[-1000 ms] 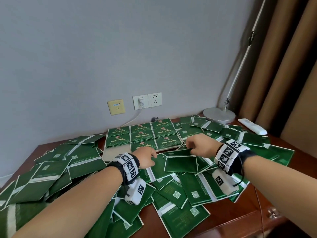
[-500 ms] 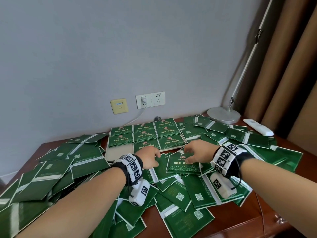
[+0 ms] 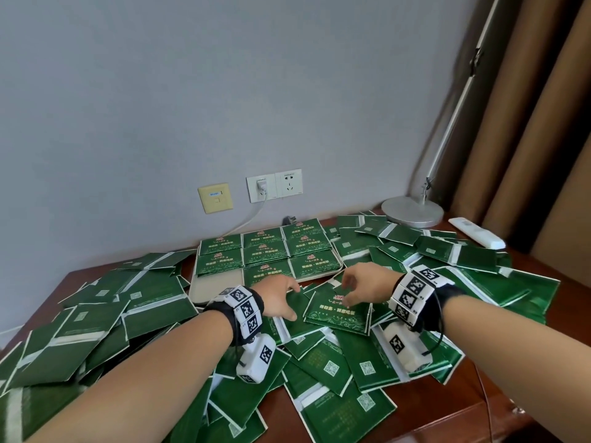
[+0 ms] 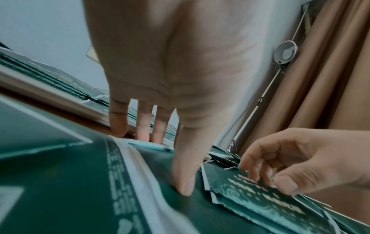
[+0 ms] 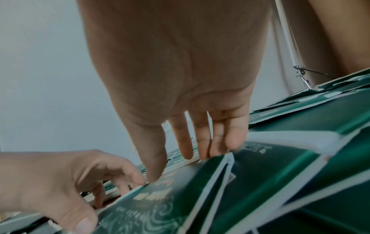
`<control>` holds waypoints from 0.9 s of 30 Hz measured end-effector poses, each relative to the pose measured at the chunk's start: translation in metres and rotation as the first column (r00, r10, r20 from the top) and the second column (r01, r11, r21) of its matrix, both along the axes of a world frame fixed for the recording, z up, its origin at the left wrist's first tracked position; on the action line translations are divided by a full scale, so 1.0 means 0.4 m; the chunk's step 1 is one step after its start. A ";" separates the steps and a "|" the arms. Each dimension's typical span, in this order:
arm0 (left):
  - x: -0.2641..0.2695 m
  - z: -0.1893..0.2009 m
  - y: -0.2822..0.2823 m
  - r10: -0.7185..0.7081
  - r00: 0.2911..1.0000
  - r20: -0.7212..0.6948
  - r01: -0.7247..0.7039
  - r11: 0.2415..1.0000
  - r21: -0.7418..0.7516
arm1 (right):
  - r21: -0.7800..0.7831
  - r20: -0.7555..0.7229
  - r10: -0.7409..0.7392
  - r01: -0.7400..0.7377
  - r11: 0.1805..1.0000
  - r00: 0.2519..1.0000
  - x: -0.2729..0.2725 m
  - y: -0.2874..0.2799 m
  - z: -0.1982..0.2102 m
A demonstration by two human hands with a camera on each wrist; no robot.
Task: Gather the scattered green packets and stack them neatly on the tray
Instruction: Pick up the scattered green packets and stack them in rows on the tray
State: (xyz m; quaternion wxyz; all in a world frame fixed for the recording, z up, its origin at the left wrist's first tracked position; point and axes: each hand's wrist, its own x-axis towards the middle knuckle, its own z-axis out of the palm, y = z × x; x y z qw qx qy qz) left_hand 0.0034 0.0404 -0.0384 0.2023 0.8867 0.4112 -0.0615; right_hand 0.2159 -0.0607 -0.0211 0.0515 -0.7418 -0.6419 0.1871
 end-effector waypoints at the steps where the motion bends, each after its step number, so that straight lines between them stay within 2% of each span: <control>1: 0.003 0.000 -0.001 -0.001 1.000 -0.005 0.001 1.000 0.001 | -0.001 0.007 0.009 -0.009 1.000 1.000 -0.001 -0.002 -0.005; 8: 0.011 0.003 -0.008 0.018 0.999 0.042 -0.019 0.999 0.034 | -0.028 0.048 0.020 -0.018 0.999 0.999 -0.025 -0.002 -0.015; 16: 0.009 0.004 0.003 0.060 0.978 0.199 -0.085 0.989 0.119 | -0.056 -0.008 -0.014 0.014 0.998 1.000 -0.022 0.001 0.009; 21: 0.006 0.048 0.017 0.138 0.917 0.374 -0.199 0.971 0.130 | 0.030 -0.167 -0.138 0.144 0.989 0.976 0.029 0.003 0.039; 24: -0.008 0.066 0.024 0.148 0.876 0.459 -0.251 0.952 0.172 | 0.084 -0.215 -0.202 0.224 0.971 0.955 0.063 0.007 0.051; 27: -0.020 0.075 0.019 0.159 0.842 0.516 -0.265 0.954 0.139 | 0.108 -0.232 -0.239 0.269 0.957 0.943 0.086 0.009 0.055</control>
